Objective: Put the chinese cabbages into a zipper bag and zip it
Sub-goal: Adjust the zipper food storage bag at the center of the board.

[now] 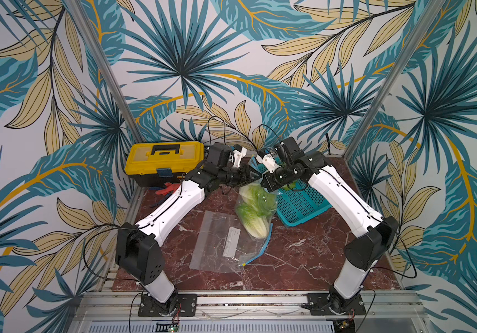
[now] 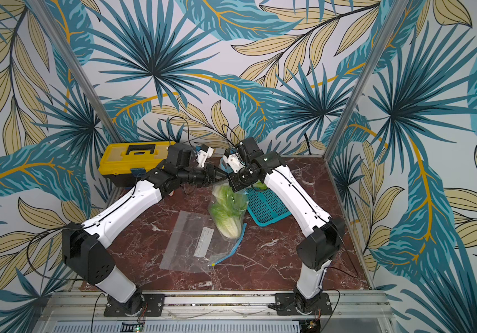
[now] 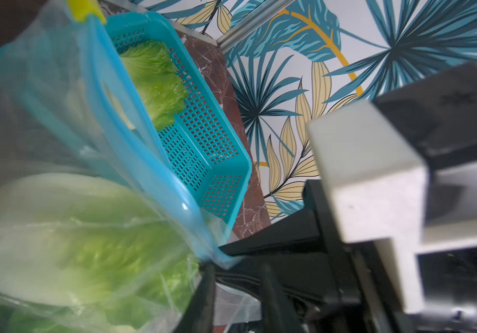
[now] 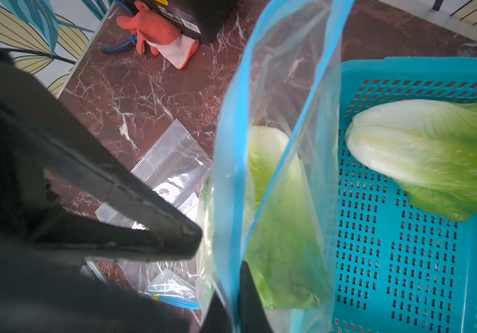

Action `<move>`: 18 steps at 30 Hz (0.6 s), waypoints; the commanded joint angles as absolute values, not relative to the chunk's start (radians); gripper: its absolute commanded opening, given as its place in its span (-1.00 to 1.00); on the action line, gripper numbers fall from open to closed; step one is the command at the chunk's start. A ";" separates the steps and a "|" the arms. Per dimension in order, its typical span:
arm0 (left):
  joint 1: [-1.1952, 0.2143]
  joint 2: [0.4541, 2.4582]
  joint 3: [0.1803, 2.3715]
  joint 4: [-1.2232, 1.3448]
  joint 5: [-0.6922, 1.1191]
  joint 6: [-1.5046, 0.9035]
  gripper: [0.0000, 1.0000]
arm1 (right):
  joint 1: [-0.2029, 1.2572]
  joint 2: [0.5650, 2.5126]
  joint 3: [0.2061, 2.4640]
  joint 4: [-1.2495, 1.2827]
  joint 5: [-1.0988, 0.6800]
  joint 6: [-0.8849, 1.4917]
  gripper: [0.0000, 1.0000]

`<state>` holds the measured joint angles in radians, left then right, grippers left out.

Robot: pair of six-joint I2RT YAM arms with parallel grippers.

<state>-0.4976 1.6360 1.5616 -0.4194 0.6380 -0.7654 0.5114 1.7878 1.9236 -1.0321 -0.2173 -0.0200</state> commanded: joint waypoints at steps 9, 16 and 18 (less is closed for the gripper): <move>-0.420 1.312 1.614 -0.653 0.338 -0.335 0.65 | 0.560 1.687 1.900 -0.954 -0.188 -0.308 -1.00; -0.249 1.213 1.565 -0.654 0.191 -0.196 0.92 | 0.585 1.666 1.958 -0.978 -0.233 -0.472 -1.00; -0.189 1.213 1.559 -0.642 0.281 -0.197 0.92 | 0.585 1.649 1.928 -0.985 -0.253 -0.550 -1.00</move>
